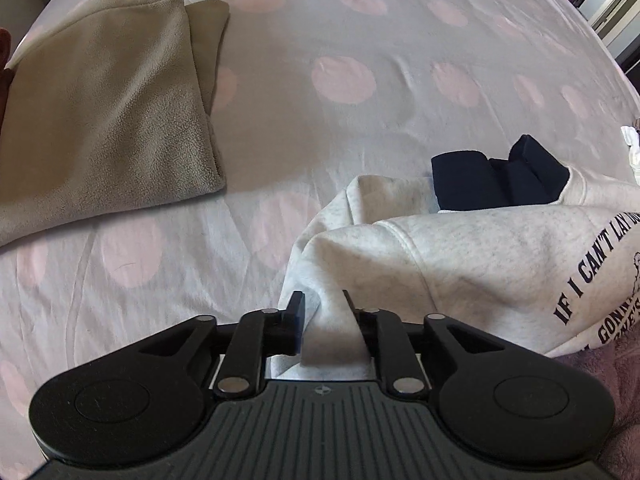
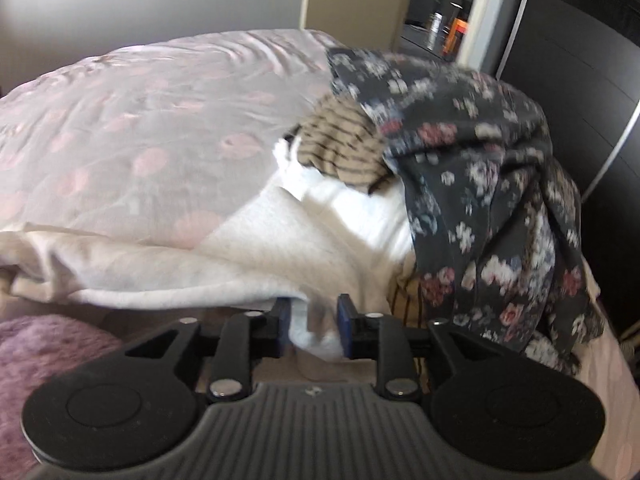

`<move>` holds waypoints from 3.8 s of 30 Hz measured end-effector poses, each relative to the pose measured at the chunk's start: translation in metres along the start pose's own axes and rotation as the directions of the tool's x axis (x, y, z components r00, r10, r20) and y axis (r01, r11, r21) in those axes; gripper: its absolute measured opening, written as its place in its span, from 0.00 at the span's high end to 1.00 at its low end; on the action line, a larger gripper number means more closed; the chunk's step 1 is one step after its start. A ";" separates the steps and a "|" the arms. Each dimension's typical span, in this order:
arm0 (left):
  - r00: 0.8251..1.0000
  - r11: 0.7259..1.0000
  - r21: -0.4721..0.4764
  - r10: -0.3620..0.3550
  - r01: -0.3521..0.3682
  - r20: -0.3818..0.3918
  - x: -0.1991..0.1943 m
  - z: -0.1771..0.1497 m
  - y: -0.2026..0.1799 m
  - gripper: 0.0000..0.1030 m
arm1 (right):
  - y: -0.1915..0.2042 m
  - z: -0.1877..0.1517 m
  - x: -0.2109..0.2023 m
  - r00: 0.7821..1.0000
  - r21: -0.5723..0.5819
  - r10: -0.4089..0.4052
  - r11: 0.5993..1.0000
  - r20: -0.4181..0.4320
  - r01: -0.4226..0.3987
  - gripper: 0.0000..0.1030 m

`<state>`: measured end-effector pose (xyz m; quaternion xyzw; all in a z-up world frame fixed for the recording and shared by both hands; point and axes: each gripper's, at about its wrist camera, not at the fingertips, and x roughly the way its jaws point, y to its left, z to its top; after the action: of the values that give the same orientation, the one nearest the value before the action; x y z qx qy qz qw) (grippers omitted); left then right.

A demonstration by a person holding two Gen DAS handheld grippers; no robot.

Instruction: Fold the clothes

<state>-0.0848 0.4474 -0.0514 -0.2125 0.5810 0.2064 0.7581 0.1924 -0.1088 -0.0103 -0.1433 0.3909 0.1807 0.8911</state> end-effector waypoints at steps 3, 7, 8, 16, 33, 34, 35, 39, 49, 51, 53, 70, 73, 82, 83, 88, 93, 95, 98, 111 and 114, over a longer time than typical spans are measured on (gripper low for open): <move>0.999 1.000 0.009 -0.008 0.007 0.032 -0.013 0.000 0.004 0.66 | 0.004 0.014 -0.025 0.997 -0.045 0.067 0.997 0.046 -0.065 0.67; 0.997 1.000 0.007 -0.018 0.017 0.078 -0.021 0.006 0.006 0.58 | 0.028 0.043 -0.036 0.983 -0.112 0.151 0.984 0.103 -0.139 0.62; 0.996 1.000 0.003 -0.018 0.018 0.083 -0.021 0.009 0.007 0.58 | 0.036 0.050 -0.035 0.979 -0.125 0.175 0.979 0.107 -0.162 0.60; 0.988 0.992 -0.011 -0.125 0.126 0.088 -0.026 0.015 0.008 0.58 | 0.112 0.084 -0.001 0.941 -0.221 0.334 0.923 0.048 -0.316 0.60; 0.956 0.985 -0.095 -0.112 0.142 0.271 -0.027 0.036 -0.010 0.55 | 0.361 0.059 0.035 0.743 -0.374 0.637 0.651 -0.205 -0.661 0.64; 0.959 0.986 -0.087 -0.113 0.140 0.261 -0.023 0.038 -0.015 0.55 | 0.369 0.053 0.039 0.740 -0.375 0.629 0.643 -0.239 -0.668 0.69; 0.963 0.988 -0.078 -0.108 0.131 0.246 -0.017 0.040 -0.020 0.55 | 0.374 0.046 0.040 0.731 -0.372 0.627 0.632 -0.271 -0.680 0.84; 0.982 0.993 0.004 -0.114 0.114 0.152 0.008 0.037 -0.043 0.55 | 0.377 0.012 0.034 0.671 -0.360 0.637 0.566 -0.379 -0.741 0.90; 0.974 0.982 0.174 -0.039 0.079 -0.224 0.062 -0.014 -0.069 0.61 | 0.354 -0.059 0.047 0.655 -0.299 0.585 0.593 -0.479 -0.748 0.90; 0.969 0.981 0.183 -0.022 0.069 -0.246 0.066 -0.021 -0.070 0.61 | 0.354 -0.059 0.047 0.657 -0.307 0.584 0.590 -0.477 -0.747 0.90; 0.965 0.980 0.187 -0.019 0.070 -0.262 0.066 -0.022 -0.070 0.61 | 0.354 -0.060 0.046 0.661 -0.319 0.582 0.585 -0.474 -0.745 0.90; 0.995 0.953 0.285 -0.101 0.097 -0.001 0.043 0.009 -0.088 0.59 | 0.343 -0.066 0.035 0.642 -0.304 0.623 0.570 -0.446 -0.764 0.82; 0.990 0.944 0.300 -0.138 0.135 -0.013 0.060 0.005 -0.089 0.59 | 0.342 -0.067 0.033 0.643 -0.305 0.626 0.569 -0.442 -0.764 0.81; 0.990 0.936 0.331 -0.138 0.120 0.030 0.060 -0.013 -0.096 0.76 | 0.341 -0.061 0.027 0.639 -0.302 0.627 0.566 -0.445 -0.767 0.77; 0.991 0.931 0.349 -0.128 0.107 0.038 0.058 -0.015 -0.099 0.78 | 0.341 -0.057 0.025 0.638 -0.303 0.629 0.565 -0.444 -0.767 0.73; 0.987 0.918 0.386 -0.137 0.094 0.086 0.038 -0.023 -0.100 0.83 | 0.339 -0.027 0.011 0.673 -0.387 0.623 0.551 -0.399 -0.739 0.64; 0.974 0.883 0.458 -0.185 0.106 0.130 0.008 -0.033 -0.109 0.87 | 0.353 0.006 -0.006 0.685 -0.546 0.625 0.448 -0.375 -0.708 0.58; 0.969 0.866 0.487 -0.207 0.116 0.137 -0.002 -0.038 -0.116 0.87 | 0.367 0.016 -0.015 0.685 -0.636 0.624 0.364 -0.375 -0.680 0.57; 0.964 0.846 0.518 -0.228 0.125 0.139 -0.014 -0.044 -0.125 0.88 | 0.389 0.027 -0.032 0.677 -0.769 0.629 0.189 -0.383 -0.611 0.54; 0.953 0.781 0.613 -0.263 0.119 0.151 -0.030 -0.068 -0.152 0.88 | 0.430 -0.015 -0.057 0.746 -0.870 0.525 -0.469 -0.411 -0.149 0.58; 0.952 0.767 0.632 -0.262 0.105 0.159 -0.032 -0.073 -0.156 0.88 | 0.426 -0.024 -0.060 0.751 -0.831 0.534 -0.554 -0.388 -0.036 0.58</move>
<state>-0.0632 0.2752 -0.0243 0.0170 0.4974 -0.0463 0.8661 -0.0462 0.2496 -0.0296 -0.6447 -0.0630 0.7076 0.2821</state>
